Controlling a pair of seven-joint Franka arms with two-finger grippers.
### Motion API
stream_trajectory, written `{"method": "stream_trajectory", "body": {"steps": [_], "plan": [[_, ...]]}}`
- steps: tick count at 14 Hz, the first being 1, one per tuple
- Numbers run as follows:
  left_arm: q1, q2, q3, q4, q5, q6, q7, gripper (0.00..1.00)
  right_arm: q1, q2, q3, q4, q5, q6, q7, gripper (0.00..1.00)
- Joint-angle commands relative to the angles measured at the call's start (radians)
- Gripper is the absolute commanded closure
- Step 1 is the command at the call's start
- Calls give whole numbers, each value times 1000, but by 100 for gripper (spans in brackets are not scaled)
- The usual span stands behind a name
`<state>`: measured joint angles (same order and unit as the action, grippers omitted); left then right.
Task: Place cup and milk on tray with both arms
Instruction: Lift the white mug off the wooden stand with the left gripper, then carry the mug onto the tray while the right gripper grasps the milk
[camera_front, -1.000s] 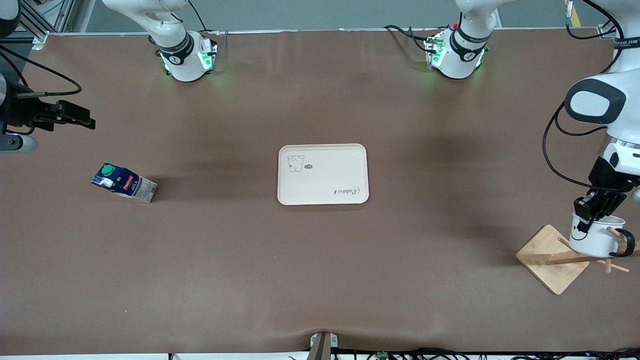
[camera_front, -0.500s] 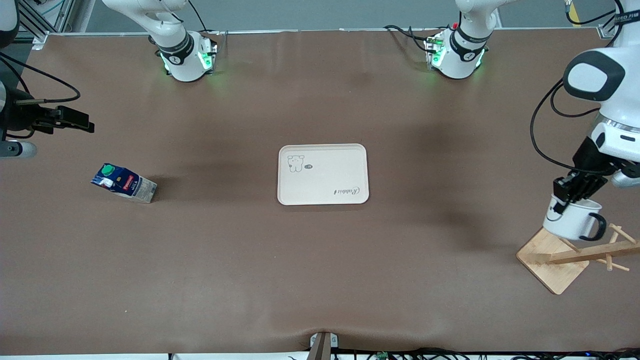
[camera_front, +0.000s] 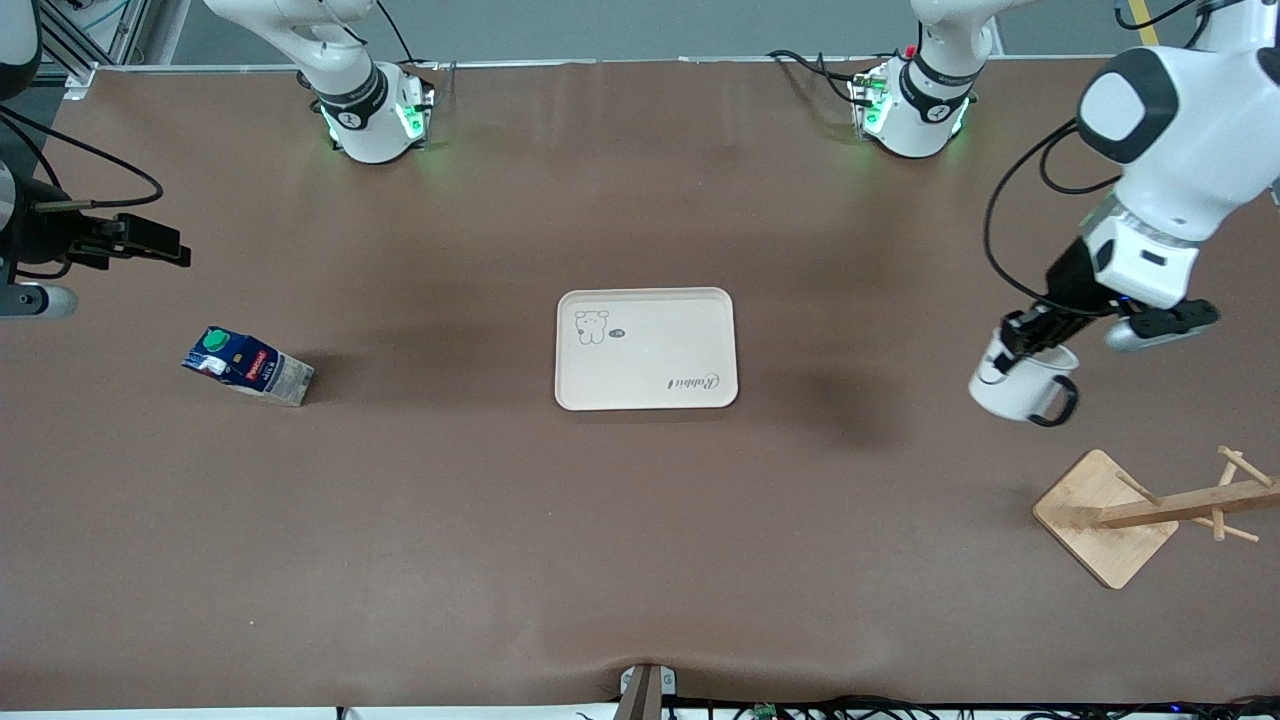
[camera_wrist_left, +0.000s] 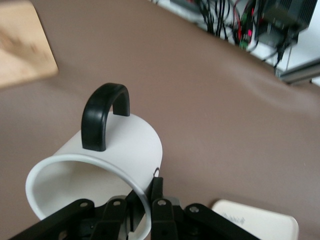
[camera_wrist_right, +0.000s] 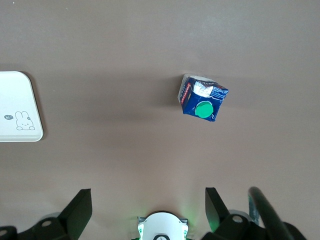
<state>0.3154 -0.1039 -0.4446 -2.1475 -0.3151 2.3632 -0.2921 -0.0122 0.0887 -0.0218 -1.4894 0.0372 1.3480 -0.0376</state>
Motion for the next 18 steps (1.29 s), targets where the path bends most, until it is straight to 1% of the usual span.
{"method": "stream_trajectory", "body": {"steps": [1, 2, 5, 8, 10, 12, 16, 17, 18], "plan": [[8, 4, -95, 23, 92, -71, -168, 100, -12, 17, 6, 18, 3, -10, 10, 0], [8, 16, -133, 29, 111, -93, -217, 100, -15, 23, 6, 21, 4, -10, 7, 0], [5, 52, -241, 38, 114, -142, -343, 100, 1, 28, 6, 18, 3, -12, 5, 0], [4, 134, -337, 49, 114, -144, -479, 100, 17, 36, 7, -1, 0, -4, 12, 0], [1, 226, -383, 69, 114, -144, -548, 100, 15, 55, 6, -29, -20, 34, 39, 0], [-44, 323, -398, 104, 114, -144, -607, 100, 6, 59, 5, -89, -51, 101, 47, 0], [-137, 476, -394, 188, 125, -142, -731, 100, -51, 56, 3, -256, -56, 268, 48, 0], [-169, 510, -388, 207, 163, -142, -781, 100, -58, 54, 3, -291, -56, 301, 48, 0], [-197, 550, -379, 236, 227, -142, -852, 100, -71, 54, 3, -334, -56, 339, 48, 0]]}}
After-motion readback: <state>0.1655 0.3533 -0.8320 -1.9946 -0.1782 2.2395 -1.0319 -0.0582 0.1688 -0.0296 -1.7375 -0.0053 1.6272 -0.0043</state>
